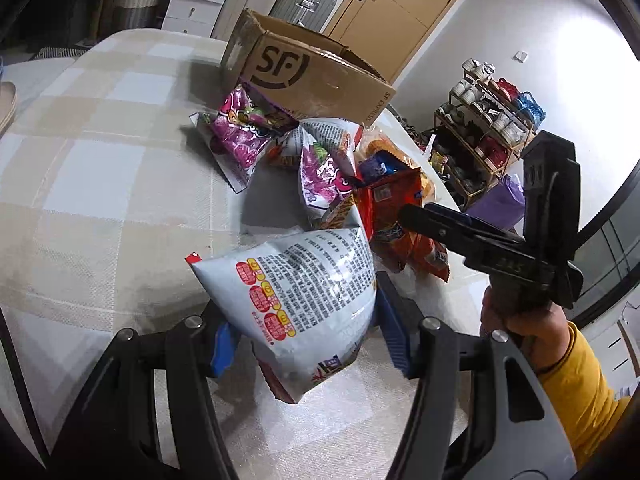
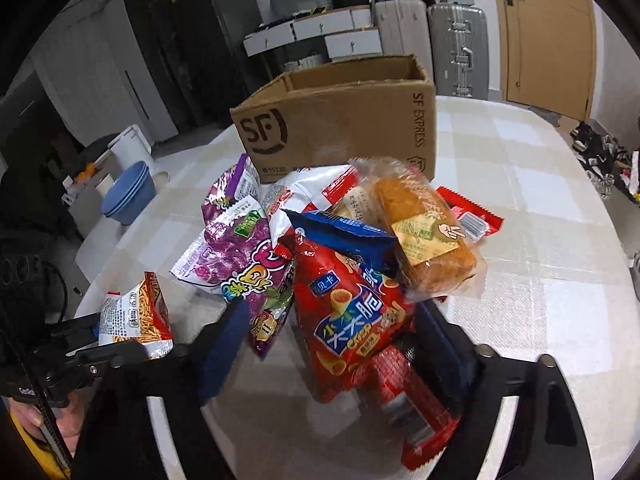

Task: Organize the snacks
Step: 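Lower the right tool onto the red chip bag and close it while the left tool holds the white bag, then lift the white chip bag with the left tool while the right tool lifts the red bag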

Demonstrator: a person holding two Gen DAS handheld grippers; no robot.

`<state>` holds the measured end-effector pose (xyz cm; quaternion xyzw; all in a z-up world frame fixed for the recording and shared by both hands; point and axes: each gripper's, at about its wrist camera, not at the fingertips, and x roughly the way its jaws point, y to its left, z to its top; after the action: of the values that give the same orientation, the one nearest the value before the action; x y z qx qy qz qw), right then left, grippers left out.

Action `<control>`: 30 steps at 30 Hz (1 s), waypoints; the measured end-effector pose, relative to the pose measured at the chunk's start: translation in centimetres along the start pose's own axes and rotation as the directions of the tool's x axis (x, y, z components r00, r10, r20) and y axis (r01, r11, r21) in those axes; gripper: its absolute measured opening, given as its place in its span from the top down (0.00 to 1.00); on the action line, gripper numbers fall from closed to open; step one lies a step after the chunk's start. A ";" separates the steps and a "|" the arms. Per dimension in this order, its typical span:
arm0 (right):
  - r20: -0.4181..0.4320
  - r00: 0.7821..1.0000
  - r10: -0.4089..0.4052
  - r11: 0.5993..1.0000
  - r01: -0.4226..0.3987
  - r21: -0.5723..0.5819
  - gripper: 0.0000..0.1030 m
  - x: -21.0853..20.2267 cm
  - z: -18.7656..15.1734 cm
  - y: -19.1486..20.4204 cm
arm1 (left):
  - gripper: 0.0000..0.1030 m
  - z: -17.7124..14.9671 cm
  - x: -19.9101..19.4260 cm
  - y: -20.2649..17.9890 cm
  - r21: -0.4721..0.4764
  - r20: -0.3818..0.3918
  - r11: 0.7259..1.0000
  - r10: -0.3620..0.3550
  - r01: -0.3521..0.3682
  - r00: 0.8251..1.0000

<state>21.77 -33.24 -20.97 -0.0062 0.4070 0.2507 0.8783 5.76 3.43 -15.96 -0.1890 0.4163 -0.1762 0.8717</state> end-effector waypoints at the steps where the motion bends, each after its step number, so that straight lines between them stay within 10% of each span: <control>1: -0.013 1.000 -0.021 1.000 0.021 -0.021 0.21 0.5 0.1 0.2 | 0.45 0.0 0.1 0.1 -0.002 -0.003 1.000 -0.002 0.002 1.000; 19: 0.019 1.000 0.024 1.000 -0.024 -0.012 0.64 -0.7 -0.2 0.0 | 0.45 0.1 0.3 0.3 -0.019 -0.005 1.000 -0.004 0.004 1.000; 30: 0.083 0.990 0.117 0.991 -0.121 0.050 0.68 -3.6 -1.7 0.3 | 0.44 -0.4 -1.1 -0.6 0.001 0.013 1.000 0.003 -0.003 1.000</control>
<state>18.46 -34.87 -19.48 0.0524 0.3779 0.2916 0.8772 4.70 3.34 -15.13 -0.1891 0.4108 -0.1741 0.8747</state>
